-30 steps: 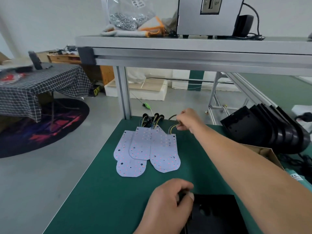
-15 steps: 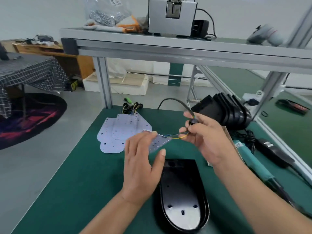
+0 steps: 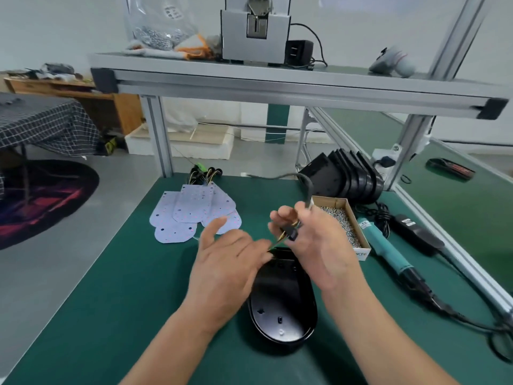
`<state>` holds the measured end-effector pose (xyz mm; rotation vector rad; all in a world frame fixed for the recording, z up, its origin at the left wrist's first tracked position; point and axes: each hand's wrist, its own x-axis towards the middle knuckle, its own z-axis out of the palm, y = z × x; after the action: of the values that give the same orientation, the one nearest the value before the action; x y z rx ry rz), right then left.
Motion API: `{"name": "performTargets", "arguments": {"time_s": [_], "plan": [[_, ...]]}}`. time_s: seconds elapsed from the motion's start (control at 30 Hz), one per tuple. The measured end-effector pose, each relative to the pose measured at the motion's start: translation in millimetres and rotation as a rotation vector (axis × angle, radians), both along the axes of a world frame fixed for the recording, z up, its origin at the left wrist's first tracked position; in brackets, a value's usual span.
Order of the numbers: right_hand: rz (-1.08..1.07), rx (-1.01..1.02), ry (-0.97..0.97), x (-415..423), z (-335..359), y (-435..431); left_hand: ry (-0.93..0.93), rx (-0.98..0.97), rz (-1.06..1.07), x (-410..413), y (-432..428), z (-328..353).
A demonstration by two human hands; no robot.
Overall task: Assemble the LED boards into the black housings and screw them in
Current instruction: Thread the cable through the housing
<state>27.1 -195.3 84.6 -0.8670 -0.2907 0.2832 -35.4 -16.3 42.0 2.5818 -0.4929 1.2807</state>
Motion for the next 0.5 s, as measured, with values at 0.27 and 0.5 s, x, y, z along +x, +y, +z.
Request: {"name": "performTargets", "arguments": {"time_s": [0.27,0.5], "plan": [[-0.467,0.136,0.313,74,15,-24,-0.132,-0.441,0.160,-7,76,4],[-0.433,-0.323,0.226,68,-22,-32,-0.214,-0.582,0.128,-1,71,13]]}}
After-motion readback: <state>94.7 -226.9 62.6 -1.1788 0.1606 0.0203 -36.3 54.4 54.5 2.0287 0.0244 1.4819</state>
